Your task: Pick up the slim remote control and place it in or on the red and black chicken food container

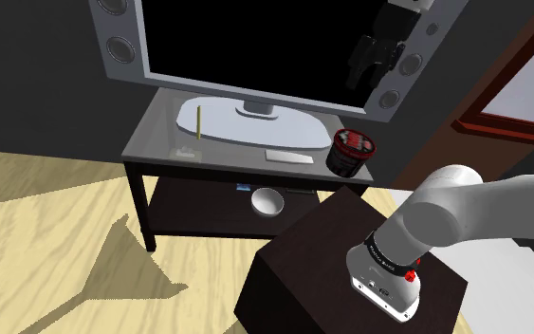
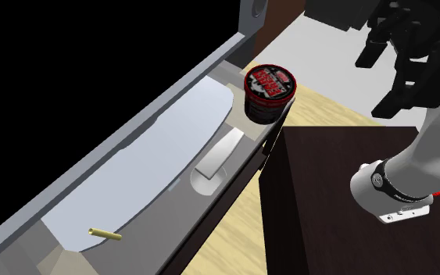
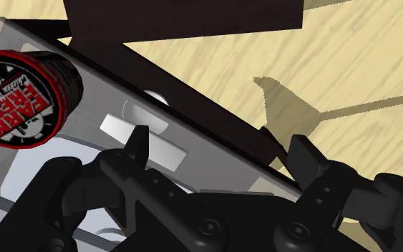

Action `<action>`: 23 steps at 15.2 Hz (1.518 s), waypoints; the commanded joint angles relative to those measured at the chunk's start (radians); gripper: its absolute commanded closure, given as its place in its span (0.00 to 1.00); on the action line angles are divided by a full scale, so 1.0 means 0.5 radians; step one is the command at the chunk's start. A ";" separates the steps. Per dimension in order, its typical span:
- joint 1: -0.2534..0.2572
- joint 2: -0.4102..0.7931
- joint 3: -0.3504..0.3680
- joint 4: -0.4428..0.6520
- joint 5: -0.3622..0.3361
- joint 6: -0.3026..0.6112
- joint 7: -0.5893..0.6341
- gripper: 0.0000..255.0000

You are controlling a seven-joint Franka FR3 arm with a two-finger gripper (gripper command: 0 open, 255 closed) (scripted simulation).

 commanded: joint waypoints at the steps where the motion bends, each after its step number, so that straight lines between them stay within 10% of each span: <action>1: 0.000 0.000 0.000 0.000 0.000 0.000 0.000 0.00; 12: 0.105 0.214 -0.360 -0.489 -0.269 0.708 -0.787 0.00; 23: 0.270 0.920 -0.744 -0.583 -0.363 1.530 -1.590 0.00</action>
